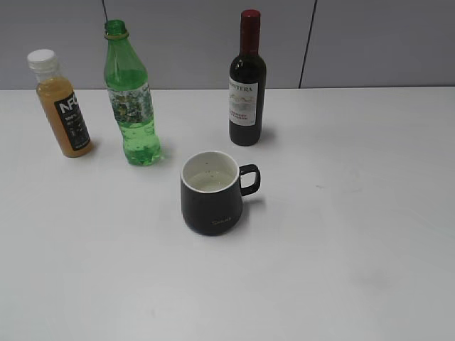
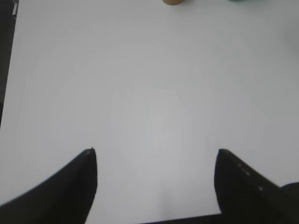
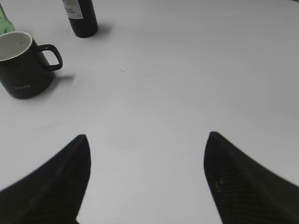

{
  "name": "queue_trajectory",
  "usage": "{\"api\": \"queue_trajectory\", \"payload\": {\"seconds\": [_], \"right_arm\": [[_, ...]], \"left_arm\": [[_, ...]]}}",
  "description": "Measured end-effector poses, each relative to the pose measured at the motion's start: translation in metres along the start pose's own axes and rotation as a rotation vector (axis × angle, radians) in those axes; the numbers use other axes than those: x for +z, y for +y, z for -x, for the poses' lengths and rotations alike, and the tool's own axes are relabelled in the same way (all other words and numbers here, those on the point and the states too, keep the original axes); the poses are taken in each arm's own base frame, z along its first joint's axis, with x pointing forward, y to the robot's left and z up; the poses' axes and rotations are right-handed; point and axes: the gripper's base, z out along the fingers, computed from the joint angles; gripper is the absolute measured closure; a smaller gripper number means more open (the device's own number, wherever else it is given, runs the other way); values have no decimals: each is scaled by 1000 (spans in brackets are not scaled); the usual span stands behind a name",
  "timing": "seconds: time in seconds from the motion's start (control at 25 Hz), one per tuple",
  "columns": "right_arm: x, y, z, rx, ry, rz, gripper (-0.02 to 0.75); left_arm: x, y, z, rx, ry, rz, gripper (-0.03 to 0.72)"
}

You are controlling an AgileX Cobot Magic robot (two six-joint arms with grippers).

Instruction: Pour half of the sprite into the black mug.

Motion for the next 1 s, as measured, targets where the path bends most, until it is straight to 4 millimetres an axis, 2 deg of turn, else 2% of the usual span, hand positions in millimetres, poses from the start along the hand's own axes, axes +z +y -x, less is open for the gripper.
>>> {"api": "queue_trajectory", "payload": {"seconds": [0.52, 1.0], "right_arm": [[0, 0, 0, 0, 0, 0, 166], [0, 0, 0, 1, 0, 1, 166]], "left_arm": [[-8, -5, -49, -14, -344, 5, 97], [-10, -5, -50, -15, -365, 4, 97]]}}
